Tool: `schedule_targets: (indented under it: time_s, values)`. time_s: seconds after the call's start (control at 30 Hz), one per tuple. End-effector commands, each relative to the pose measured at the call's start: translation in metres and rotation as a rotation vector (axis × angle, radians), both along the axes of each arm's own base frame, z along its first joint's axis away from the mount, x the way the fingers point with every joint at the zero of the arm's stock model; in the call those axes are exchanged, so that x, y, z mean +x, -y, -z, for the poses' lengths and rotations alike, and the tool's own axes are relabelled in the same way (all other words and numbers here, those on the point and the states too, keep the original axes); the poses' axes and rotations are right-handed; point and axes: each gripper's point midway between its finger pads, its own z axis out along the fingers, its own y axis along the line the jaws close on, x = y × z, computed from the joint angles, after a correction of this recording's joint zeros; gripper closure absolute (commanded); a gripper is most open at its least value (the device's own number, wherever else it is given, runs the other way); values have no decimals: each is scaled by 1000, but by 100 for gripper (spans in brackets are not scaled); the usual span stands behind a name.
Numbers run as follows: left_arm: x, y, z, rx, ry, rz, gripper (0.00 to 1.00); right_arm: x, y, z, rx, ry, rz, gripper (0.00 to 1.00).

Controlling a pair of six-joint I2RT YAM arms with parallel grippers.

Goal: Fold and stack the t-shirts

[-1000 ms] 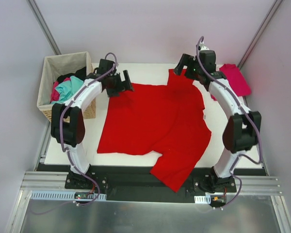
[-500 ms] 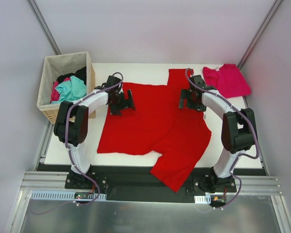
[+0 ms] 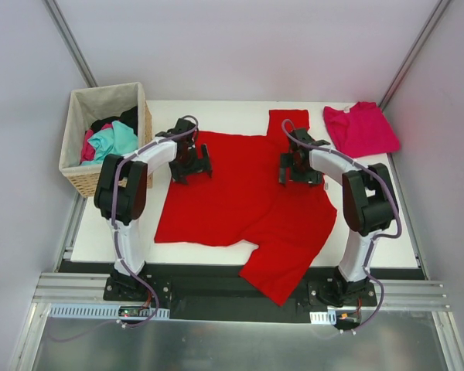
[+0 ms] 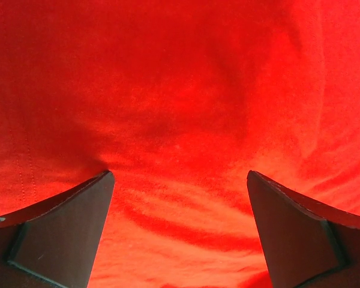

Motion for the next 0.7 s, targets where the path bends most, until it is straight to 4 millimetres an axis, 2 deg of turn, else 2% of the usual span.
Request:
schedule_targets:
  time_s: [0.0, 0.13, 0.27, 0.67]
  values:
    - [-7, -14, 17, 89, -79, -22, 5, -4, 2, 4, -40, -29, 8, 4]
    - [-3, -21, 19, 132, -91, -29, 6, -5, 3, 15, -60, -66, 12, 4]
    - [1, -23, 22, 154, -118, -26, 6, 1, 1, 15, -71, -71, 16, 4]
    - [25, -27, 17, 155, -113, -41, 5, 38, -6, 9, -92, -74, -2, 4]
